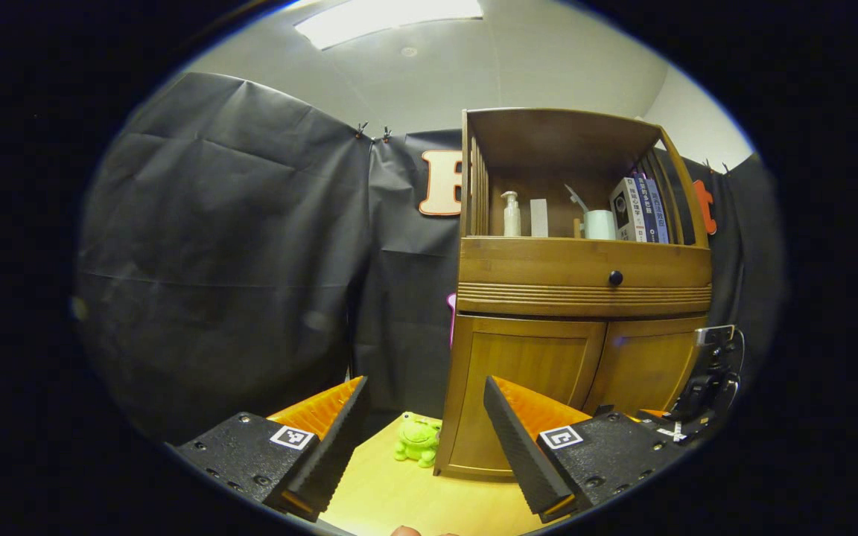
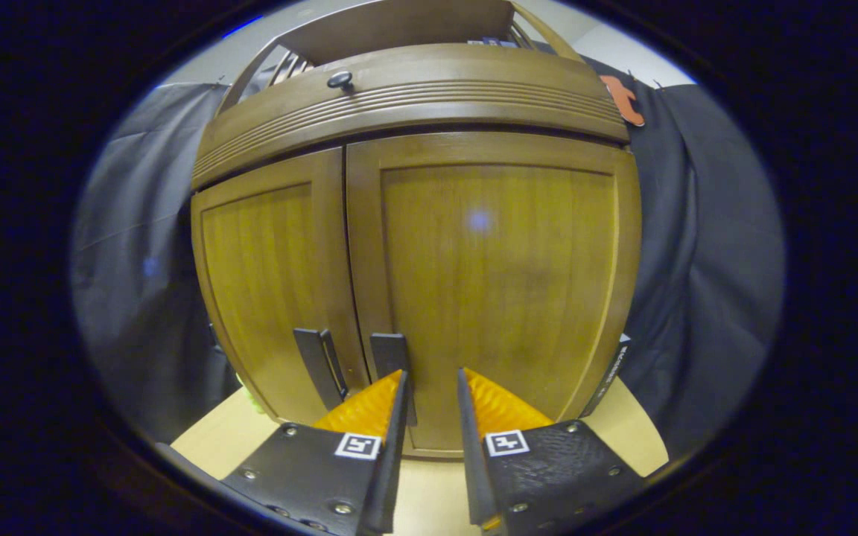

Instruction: Open the right door of the double-door shoe cabinet with the right hand, and open the left door with the left hand.

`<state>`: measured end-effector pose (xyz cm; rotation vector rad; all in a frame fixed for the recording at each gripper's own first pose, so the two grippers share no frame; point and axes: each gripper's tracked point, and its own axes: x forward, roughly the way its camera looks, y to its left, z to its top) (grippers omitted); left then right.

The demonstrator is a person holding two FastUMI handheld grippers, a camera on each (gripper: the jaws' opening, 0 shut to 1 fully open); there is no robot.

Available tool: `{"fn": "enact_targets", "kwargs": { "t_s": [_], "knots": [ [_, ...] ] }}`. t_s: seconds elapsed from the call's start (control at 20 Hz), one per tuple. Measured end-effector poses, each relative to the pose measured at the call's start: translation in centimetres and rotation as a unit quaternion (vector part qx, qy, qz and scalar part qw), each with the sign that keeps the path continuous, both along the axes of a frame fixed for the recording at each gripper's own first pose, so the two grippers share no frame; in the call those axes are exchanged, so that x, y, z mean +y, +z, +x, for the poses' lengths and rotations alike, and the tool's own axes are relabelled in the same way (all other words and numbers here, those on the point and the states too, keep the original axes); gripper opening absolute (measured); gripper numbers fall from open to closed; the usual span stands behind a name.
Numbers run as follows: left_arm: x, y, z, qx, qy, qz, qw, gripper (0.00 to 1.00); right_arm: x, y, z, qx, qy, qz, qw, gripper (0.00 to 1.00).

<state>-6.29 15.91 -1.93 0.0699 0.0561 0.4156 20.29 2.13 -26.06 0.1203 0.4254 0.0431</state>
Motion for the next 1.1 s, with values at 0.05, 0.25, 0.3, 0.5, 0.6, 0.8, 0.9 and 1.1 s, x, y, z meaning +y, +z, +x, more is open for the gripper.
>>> {"fn": "enact_targets", "kwargs": {
  "t_s": [0.05,0.25,0.3,0.5,0.6,0.8,0.9,1.1],
  "knots": [
    [0.3,0.0,-0.1,0.0,0.004,0.001,1.0,0.94,0.5,-0.2,0.4,0.002,0.005,0.005,1.0,0.42],
    [1.6,-0.1,-0.3,-0.002,0.023,0.002,1.0,0.92,2.1,-1.1,1.8,0.009,0.009,0.006,1.0,0.64],
    [2.0,-0.1,-0.2,-0.003,0.028,0.002,1.0,0.92,2.6,-1.3,2.2,0.013,0.01,0.007,1.0,0.64],
    [3.1,-0.1,0.1,-0.004,0.04,0.004,0.999,0.94,3.7,-2.9,3.5,0.032,0.013,-0.001,0.999,0.64],
    [3.5,-0.3,0.1,-0.004,0.042,0.003,0.999,0.92,4.1,-3.2,3.8,0.04,0.015,-0.006,0.999,0.64],
    [4.2,-0.4,0.2,-0.002,0.046,0.002,0.999,0.92,4.1,-3.9,4.7,0.04,0.007,-0.025,0.999,0.44],
    [4.3,-0.5,0.2,-0.001,0.047,0.0,0.999,0.92,3.8,-4.1,4.8,0.041,-0.003,-0.032,0.999,0.31],
    [4.2,-0.6,0.3,0.0,0.042,-0.003,0.999,0.92,3.6,-4.0,4.2,0.043,-0.004,-0.026,0.999,0.26]
  ]
}}
